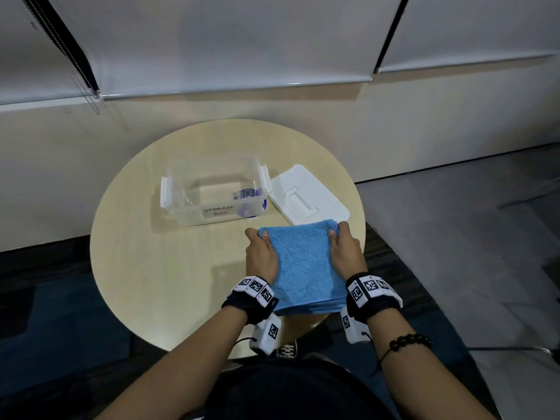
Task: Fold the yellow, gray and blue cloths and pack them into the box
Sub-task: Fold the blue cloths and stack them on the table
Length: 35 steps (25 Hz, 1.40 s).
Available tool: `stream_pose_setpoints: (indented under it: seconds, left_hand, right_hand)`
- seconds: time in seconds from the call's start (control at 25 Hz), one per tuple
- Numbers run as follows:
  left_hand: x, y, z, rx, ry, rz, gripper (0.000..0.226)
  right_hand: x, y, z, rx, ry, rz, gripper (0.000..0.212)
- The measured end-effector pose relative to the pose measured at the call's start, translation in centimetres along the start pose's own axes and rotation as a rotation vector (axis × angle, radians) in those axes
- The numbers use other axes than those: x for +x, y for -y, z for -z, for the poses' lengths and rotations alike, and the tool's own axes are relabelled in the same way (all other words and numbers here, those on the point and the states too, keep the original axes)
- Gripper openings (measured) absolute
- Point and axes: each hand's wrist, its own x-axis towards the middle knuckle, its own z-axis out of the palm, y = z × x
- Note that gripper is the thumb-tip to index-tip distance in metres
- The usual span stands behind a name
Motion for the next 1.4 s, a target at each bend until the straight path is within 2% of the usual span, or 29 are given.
stream_pose_setpoints:
  seconds: [0.2, 0.28, 0.56, 0.76, 0.84, 0.88, 0.96, 1.04, 1.16, 1.4]
  left_hand:
    - [0.2, 1.2, -2.6, 0.034, 0.027, 0.086, 0.025]
    - [0.0, 1.7, -3.2, 0.038, 0.026, 0.109, 0.023]
    - [-0.5, 2.1, -4.0, 0.040, -0.101, -0.009, 0.013]
    - [-0.3, 1.8, -4.2, 0.125, -0.065, 0.005, 0.017]
    - [-0.7, 2.1, -3.8, 0.281, -0.096, -0.148, 0.039]
    - [-1.0, 2.5, -3.6, 0.375, -0.107, -0.284, 0.051]
    - [-1.6, 3.4, -3.6, 0.590, -0.043, -0.527, 0.060]
    - [-2.1, 4.5, -4.4, 0.727, 0.075, -0.554, 0.062]
    - [-2.2, 5.9, -5.8, 0.776, 0.163, -0.421, 0.066]
    - [-1.0, 7.0, -6.9, 0.816, 0.233, -0.387, 0.069]
  right_hand:
    - [0.6, -2.1, -0.4, -0.069, 0.061, -0.108, 0.040]
    - [0.1, -2.9, -0.7, -0.119, 0.073, -0.099, 0.046]
    - [0.1, -4.1, -1.2, -0.085, 0.028, -0.069, 0.033]
    - [0.5, -4.0, -1.7, -0.125, -0.077, -0.022, 0.027]
    - [0.6, -4.5, -1.7, -0.177, -0.120, 0.006, 0.031]
    - [0.6, -4.5, -1.6, -0.223, -0.173, 0.064, 0.036]
    - [0.8, -4.0, -2.0, -0.259, -0.256, 0.243, 0.043]
    - [0.9, -3.2, -3.2, -0.242, -0.156, 0.424, 0.045]
    - [0.8, -3.9, -5.4, -0.385, 0.093, 0.453, 0.053]
    - [1.9, -6.0, -6.7, -0.523, 0.134, 0.416, 0.058]
